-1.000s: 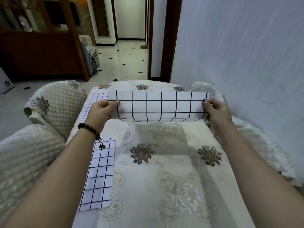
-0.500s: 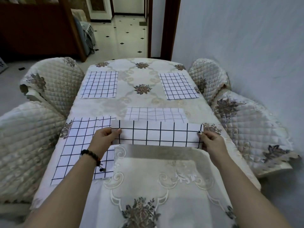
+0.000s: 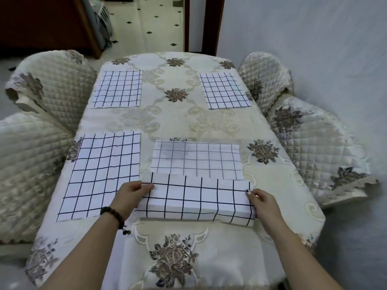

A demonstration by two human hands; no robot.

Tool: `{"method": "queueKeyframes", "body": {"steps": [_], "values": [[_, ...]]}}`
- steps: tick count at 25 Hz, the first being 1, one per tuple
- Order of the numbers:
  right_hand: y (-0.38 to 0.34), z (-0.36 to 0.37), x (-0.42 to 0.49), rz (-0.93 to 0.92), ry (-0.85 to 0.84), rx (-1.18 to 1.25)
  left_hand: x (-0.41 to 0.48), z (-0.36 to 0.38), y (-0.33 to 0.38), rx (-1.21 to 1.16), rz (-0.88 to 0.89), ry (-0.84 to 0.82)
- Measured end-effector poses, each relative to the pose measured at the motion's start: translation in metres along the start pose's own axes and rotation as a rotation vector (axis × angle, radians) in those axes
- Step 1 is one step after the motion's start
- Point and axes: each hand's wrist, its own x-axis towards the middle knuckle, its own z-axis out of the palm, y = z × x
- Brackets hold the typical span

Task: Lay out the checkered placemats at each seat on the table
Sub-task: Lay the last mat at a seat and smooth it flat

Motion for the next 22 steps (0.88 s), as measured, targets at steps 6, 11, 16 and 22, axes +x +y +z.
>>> {"method": "queueKeyframes", "body": {"steps": [6,11,16,22], "values": [[-0.012,0.008,0.032,-0.022,0.012,-0.113,0.035,0.013,0.003,0.117,-0.009,0.092],[-0.032,0.026,0.084,-0.022,0.102,-0.135,0.085,0.021,0.024,0.276,0.045,0.218],[-0.043,0.040,0.136,-0.018,0.180,-0.285,0.134,0.030,0.029,0.407,0.069,0.290],[-0.044,0.055,0.165,-0.028,0.232,-0.429,0.169,0.036,0.028,0.502,0.078,0.308]]}}
